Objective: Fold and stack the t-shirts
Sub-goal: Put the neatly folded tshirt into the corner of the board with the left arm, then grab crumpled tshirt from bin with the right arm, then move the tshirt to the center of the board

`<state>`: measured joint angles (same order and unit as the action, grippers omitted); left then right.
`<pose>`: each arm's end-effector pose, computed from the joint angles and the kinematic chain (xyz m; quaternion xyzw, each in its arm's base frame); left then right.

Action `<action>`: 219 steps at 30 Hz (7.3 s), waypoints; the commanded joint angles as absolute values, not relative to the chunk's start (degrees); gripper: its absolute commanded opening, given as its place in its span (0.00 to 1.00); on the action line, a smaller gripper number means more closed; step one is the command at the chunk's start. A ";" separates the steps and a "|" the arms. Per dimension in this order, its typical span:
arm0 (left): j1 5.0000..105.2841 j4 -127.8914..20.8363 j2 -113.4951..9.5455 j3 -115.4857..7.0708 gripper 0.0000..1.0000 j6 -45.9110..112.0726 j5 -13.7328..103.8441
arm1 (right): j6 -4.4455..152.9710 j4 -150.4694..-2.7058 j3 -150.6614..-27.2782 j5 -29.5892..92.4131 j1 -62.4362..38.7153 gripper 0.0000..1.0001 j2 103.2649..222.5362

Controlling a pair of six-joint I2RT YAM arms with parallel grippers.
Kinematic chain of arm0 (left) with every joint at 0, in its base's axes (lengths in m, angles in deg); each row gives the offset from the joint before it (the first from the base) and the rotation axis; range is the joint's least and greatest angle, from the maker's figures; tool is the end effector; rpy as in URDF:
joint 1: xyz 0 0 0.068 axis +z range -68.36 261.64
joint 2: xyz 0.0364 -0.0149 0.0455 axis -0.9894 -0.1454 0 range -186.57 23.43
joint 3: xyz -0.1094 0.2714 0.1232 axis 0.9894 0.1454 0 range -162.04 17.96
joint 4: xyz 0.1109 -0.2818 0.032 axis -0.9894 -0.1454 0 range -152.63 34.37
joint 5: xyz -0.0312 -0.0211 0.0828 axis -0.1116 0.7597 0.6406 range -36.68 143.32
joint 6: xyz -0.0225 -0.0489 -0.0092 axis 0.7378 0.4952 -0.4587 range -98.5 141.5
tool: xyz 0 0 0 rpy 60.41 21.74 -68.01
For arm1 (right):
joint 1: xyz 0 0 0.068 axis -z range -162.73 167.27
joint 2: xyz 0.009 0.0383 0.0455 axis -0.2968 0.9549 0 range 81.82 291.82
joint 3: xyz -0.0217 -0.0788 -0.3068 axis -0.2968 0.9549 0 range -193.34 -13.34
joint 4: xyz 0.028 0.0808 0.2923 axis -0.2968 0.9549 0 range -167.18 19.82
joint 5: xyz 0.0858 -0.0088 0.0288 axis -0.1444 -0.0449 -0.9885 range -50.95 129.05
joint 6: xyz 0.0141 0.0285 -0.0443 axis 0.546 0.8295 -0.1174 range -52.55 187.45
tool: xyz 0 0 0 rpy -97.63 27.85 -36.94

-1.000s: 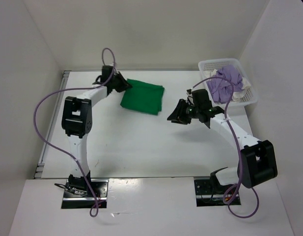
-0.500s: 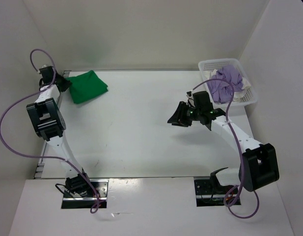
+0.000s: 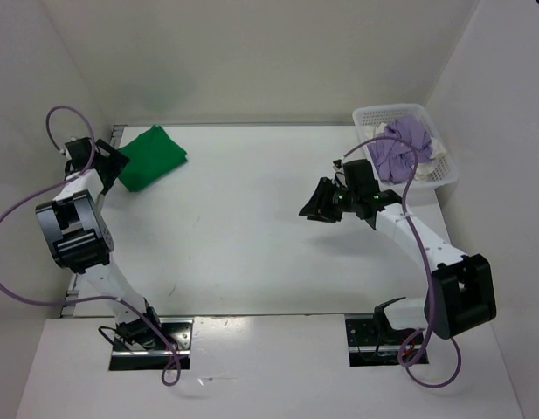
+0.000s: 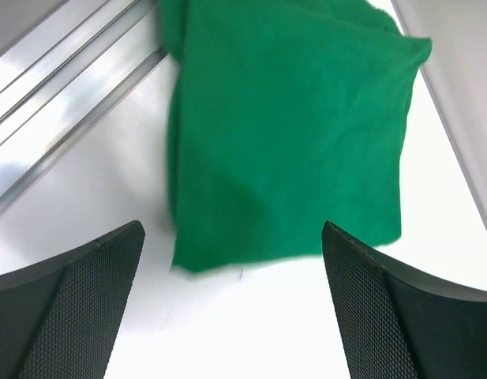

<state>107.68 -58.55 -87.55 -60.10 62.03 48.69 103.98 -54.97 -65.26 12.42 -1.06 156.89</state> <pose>0.4479 0.2154 0.2306 -0.4729 0.7538 -0.0931 0.4467 0.2851 0.1118 0.2780 0.0561 0.9027 0.3594 0.2298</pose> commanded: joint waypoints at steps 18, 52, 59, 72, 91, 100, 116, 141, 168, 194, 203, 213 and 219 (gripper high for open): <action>62.15 -72.17 -58.57 -28.54 1.00 80.46 20.80 | 126.51 -58.80 -70.63 28.32 -16.74 0.38 157.59; 74.26 -66.44 -56.02 -36.97 0.50 59.82 9.20 | 108.13 -35.61 -120.12 62.26 23.59 0.48 194.75; 73.65 -66.96 -54.27 -35.74 0.75 59.82 10.68 | 121.13 -31.04 -125.13 65.59 26.14 0.48 200.30; 70.13 -67.50 -51.98 -33.72 0.82 59.21 11.57 | 135.83 -31.13 -124.87 66.12 27.73 0.40 203.46; 70.13 -67.49 -50.93 -32.66 0.82 58.51 14.90 | 129.24 -33.68 -134.80 63.57 28.25 0.36 211.45; 71.27 -71.01 -48.73 -33.19 0.86 57.18 18.33 | 128.00 -32.01 -133.93 63.04 28.25 0.43 210.93; 71.27 -73.47 -43.45 -32.14 0.88 57.18 18.44 | 133.53 -27.26 -133.04 68.94 24.74 0.38 210.32; 71.80 -73.47 -48.11 -40.31 0.91 64.03 20.62 | 116.05 -46.86 -130.65 38.82 24.48 0.00 169.63; 78.83 -74.53 -43.98 -33.98 0.91 63.78 22.21 | 114.72 -51.88 -110.70 56.09 25.70 0.32 189.09; 78.83 -71.72 -49.34 -34.42 0.92 62.63 15.17 | 122.30 -54.94 -111.51 62.52 21.66 0.07 188.99; 78.83 -71.72 -52.50 -39.43 0.92 62.63 15.70 | 112.98 -55.56 -109.75 56.47 23.77 0.06 174.38; 79.36 -69.69 -53.56 -43.21 0.92 69.30 22.64 | 115.86 -55.02 -133.99 13.60 18.95 0.04 170.76; 81.81 -66.71 -53.56 -43.21 0.92 74.58 25.19 | 125.78 -57.75 -160.52 0.83 7.34 0.04 179.71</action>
